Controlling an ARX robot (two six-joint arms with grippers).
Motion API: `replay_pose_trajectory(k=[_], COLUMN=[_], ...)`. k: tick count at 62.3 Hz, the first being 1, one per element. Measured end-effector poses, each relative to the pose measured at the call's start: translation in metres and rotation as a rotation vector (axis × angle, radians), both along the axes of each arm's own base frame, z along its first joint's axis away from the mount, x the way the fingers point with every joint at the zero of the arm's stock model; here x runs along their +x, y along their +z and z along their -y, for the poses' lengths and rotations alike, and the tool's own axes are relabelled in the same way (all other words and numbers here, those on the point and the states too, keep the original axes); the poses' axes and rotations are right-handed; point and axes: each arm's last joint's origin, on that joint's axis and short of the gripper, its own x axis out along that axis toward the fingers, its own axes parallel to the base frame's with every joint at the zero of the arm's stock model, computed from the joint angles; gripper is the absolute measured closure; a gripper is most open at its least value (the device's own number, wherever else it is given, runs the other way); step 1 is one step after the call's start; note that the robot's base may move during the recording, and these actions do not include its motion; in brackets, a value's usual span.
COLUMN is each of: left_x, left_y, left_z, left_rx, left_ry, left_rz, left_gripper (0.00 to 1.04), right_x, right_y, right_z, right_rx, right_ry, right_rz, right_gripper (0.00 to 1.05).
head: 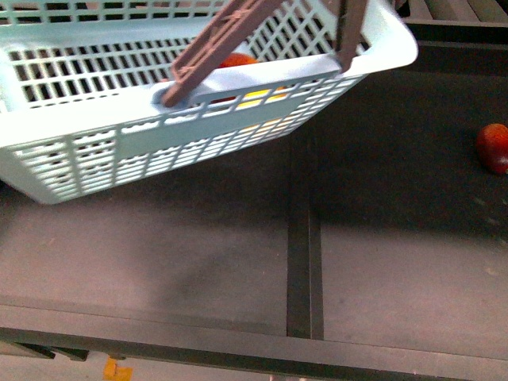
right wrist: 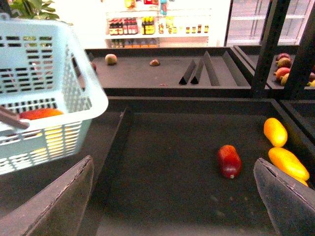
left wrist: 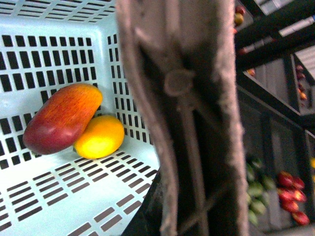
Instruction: Pick lemon and mango into basket
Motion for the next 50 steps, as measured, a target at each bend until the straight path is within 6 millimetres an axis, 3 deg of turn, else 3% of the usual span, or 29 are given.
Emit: replay_pose_trajectory(k=[8,20,33,44,50], left_x=[0.018,0.077,0.143,0.19,0.194], left_y=[-0.011,-0.04,-0.082,-0.133,-0.146], left_z=[-0.032,-0.096,-0.146,-0.156,-0.148], left_rx=[-0.08,-0.272,-0.326,-0.399,-0.447], left_ry=[0.103,0.4,0.728,0.861,0.851], left_rz=[-0.014,-0.038,-0.08,-0.146,-0.186], left_gripper=[1.01,1.01,1.01,1.01,1.01], right_x=[0.0,0.0,0.0,0.0,0.0], right_y=[0.0,0.0,0.0,0.0,0.0], right_z=[0.0,0.0,0.0,0.0,0.0], right_rx=[0.0,0.0,0.0,0.0,0.0], right_ry=[0.001,0.001,0.001,0.001,0.001], right_rz=[0.0,0.0,0.0,0.0,0.0], right_gripper=[0.09,0.09,0.09,0.09,0.09])
